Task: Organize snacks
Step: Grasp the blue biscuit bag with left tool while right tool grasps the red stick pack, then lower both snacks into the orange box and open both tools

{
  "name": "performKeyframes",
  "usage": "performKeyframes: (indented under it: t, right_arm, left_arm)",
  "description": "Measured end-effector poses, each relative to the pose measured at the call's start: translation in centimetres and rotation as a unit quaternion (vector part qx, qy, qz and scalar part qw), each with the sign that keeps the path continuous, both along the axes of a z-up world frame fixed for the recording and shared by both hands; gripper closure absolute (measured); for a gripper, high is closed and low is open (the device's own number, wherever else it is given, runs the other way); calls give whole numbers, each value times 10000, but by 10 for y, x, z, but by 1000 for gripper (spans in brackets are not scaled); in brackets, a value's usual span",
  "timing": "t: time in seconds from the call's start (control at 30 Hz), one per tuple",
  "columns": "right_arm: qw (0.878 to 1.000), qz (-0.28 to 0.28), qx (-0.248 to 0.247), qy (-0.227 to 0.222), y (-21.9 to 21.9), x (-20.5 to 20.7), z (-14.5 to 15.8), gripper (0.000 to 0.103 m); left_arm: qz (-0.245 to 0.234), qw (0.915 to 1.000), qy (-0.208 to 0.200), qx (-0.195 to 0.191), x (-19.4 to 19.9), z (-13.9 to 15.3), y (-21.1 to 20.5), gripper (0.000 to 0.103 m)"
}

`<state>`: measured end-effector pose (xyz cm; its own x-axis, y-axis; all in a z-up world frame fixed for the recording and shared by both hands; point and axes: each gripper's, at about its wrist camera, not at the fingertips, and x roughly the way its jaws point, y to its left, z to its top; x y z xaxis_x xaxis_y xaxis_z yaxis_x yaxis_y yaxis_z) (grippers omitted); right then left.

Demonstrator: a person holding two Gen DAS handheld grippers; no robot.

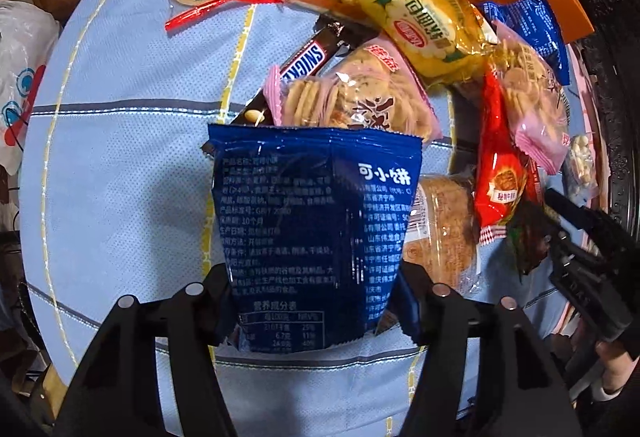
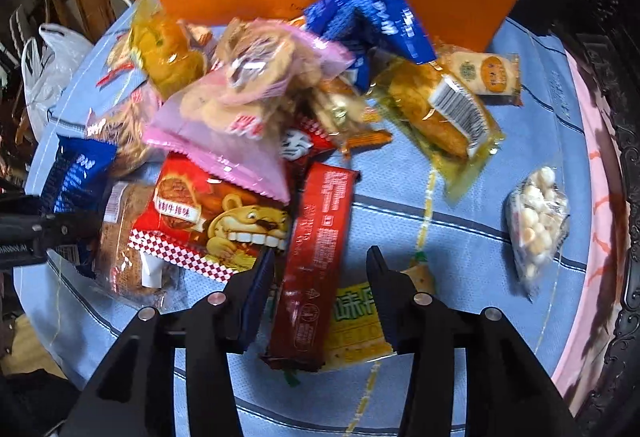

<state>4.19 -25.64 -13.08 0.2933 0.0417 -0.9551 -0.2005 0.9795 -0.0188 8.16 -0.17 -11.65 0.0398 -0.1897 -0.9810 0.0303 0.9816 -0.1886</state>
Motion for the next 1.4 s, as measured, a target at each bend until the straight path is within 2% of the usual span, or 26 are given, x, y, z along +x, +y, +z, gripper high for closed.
performKeyframes:
  t: [0.07, 0.1, 0.13, 0.2, 0.37, 0.6, 0.73, 0.9, 0.97, 1.07, 1.23, 1.3, 1.33, 1.37, 1.4]
  right_arm:
    - [9995, 117, -245, 150, 10, -4, -13, 58]
    - [9997, 165, -112, 157, 10, -4, -15, 75]
    - [9998, 124, -12, 154, 10, -5, -13, 78]
    - [10000, -31, 24, -66, 5, -8, 0, 79]
    - [9960, -352, 739, -359, -25, -15, 40, 79]
    - [9826, -568, 1514, -910, -53, -24, 90, 79]
    - [9749, -584, 1691, -1327, -52, -8, 124, 79]
    - [9673, -577, 1699, -1792, -56, 39, 157, 79]
    - [9671, -564, 1629, -1873, -55, 62, 162, 79]
    - [9671, -564, 1539, -1945, -50, 97, 169, 79]
    - [9686, -596, 1459, -1924, -43, 149, 162, 79]
    - [9683, -630, 1405, -1968, -40, 163, 158, 76]
    - [9672, -708, 1390, -2007, -41, 171, 156, 65]
    - [9666, -807, 1376, -2008, -43, 175, 154, 54]
    - [9653, -962, 1377, -2001, -45, 177, 152, 35]
  left_arm:
    - [22, 10000, -18, -81, 0, -1, 2, 40]
    - [12, 9999, -33, -121, 1, -1, 7, 44]
    - [-21, 9999, -75, -64, 1, 0, 11, 46]
    - [-79, 9996, -274, -62, 0, 2, 13, 51]
    - [-165, 9973, -656, -295, -5, 34, 25, 52]
    - [-208, 9907, -1249, -502, -1, 98, 34, 52]
    - [-383, 9853, -1595, -487, 26, 131, 18, 52]
    - [-585, 9791, -1884, -493, 80, 157, -13, 52]
    - [-524, 9788, -1909, -523, 102, 162, -23, 52]
    - [-591, 9769, -2022, -350, 144, 170, -43, 52]
    - [-456, 9790, -1972, -257, 193, 160, -59, 52]
    - [-305, 9802, -1942, -228, 214, 152, -63, 47]
    - [-220, 9802, -1963, -167, 221, 150, -64, 39]
    - [-114, 9806, -1955, 77, 227, 148, -64, 16]
    - [-17, 9792, -1994, 382, 228, 148, -64, 9]
